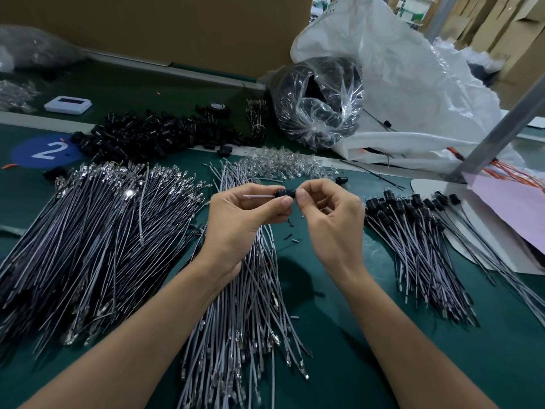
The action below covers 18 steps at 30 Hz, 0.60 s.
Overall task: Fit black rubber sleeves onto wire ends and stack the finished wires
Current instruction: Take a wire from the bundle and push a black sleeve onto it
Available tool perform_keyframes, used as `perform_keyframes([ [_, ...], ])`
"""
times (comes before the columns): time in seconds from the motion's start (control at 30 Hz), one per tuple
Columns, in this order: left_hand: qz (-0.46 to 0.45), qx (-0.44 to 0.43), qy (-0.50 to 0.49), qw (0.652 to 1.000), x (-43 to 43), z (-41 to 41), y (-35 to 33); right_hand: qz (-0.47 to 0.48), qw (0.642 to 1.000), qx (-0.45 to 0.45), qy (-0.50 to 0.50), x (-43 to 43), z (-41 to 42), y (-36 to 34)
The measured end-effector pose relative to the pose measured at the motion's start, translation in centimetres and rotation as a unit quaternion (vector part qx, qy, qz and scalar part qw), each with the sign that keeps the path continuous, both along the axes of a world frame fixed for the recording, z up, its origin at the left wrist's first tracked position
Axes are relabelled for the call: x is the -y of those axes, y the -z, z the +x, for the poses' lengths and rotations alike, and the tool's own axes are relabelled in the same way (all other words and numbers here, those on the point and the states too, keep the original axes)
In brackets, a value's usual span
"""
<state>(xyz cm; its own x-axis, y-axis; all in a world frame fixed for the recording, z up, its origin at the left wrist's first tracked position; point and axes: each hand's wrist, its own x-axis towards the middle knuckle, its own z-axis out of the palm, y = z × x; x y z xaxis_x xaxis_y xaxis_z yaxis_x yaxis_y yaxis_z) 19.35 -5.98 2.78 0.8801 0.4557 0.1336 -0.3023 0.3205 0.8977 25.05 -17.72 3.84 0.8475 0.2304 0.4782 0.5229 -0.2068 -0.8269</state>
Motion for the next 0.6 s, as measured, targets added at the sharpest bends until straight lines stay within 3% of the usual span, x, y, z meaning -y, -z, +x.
perform_keyframes([
  [0.2, 0.002, 0.0, -0.009, 1.0, -0.18, -0.11, 0.12, -0.05, 0.998, 0.038, -0.008, -0.01, 0.1, 0.19],
  [0.4, -0.024, -0.001, -0.015, 1.0, -0.48, -0.07, 0.0, -0.032, 0.997, 0.038, -0.063, 0.58, 0.65, -0.37],
  [0.6, -0.056, -0.012, -0.025, 0.998, -0.74, 0.04, -0.09, -0.088, 0.987, 0.122, -0.047, 0.67, 0.67, -0.45],
])
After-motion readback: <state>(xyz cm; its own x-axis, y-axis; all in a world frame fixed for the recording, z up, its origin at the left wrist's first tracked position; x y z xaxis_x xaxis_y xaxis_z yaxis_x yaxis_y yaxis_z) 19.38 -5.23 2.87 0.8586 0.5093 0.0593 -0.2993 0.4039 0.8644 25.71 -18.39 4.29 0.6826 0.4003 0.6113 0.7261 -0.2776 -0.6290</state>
